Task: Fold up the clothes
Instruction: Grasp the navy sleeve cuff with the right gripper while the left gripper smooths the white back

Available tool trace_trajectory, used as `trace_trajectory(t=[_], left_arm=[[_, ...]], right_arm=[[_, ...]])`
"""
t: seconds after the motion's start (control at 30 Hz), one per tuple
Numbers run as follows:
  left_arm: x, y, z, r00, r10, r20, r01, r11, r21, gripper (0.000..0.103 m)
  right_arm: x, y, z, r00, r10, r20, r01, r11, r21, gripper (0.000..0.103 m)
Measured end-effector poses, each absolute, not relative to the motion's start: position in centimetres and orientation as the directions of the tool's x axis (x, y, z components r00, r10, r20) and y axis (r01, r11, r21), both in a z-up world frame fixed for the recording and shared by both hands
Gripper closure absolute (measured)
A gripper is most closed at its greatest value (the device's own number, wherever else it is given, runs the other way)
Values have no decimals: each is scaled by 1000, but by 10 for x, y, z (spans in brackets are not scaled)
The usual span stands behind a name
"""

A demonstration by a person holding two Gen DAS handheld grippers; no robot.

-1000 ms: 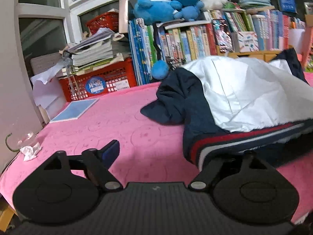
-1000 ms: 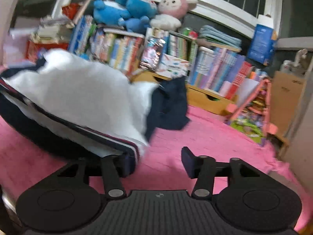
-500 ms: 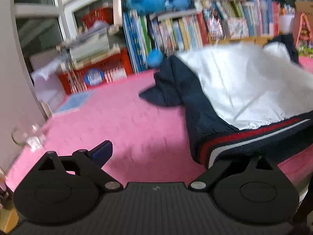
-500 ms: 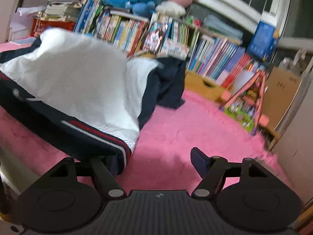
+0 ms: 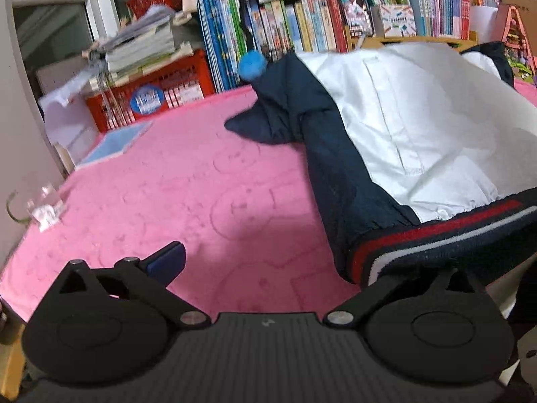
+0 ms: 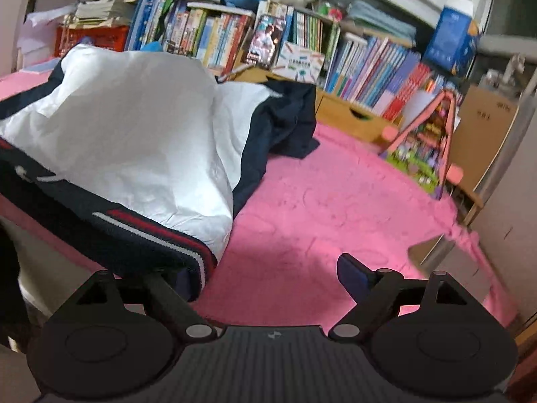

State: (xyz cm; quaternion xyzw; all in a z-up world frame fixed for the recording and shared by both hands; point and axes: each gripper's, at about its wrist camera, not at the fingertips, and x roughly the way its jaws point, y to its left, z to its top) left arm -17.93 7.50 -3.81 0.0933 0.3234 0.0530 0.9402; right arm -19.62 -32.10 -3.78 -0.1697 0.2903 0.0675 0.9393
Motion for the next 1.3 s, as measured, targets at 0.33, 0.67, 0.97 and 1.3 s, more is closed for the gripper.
trace_trajectory(t=[0.33,0.67,0.97,1.3], left_arm=[[-191,104,-15,686,-204,-698,179,978,-111,0],[-196,126,-20,573,-348,-743,259,936,-239,0],[-229,159,9,622,-523,-583,303,847,-437,0],[-130,79,29,798,-397,-453,282,911,-302,0]], right_arm=[[-182,-369,-10,700,331,-633,-370,926,75,9],[-132,-416,8,686,402,-607,-309,916,257,0],[-56,-372,3,819,265,-509,-230,964,132,0],[69,-249,23,846,231,-481,-337,930,-147,0]])
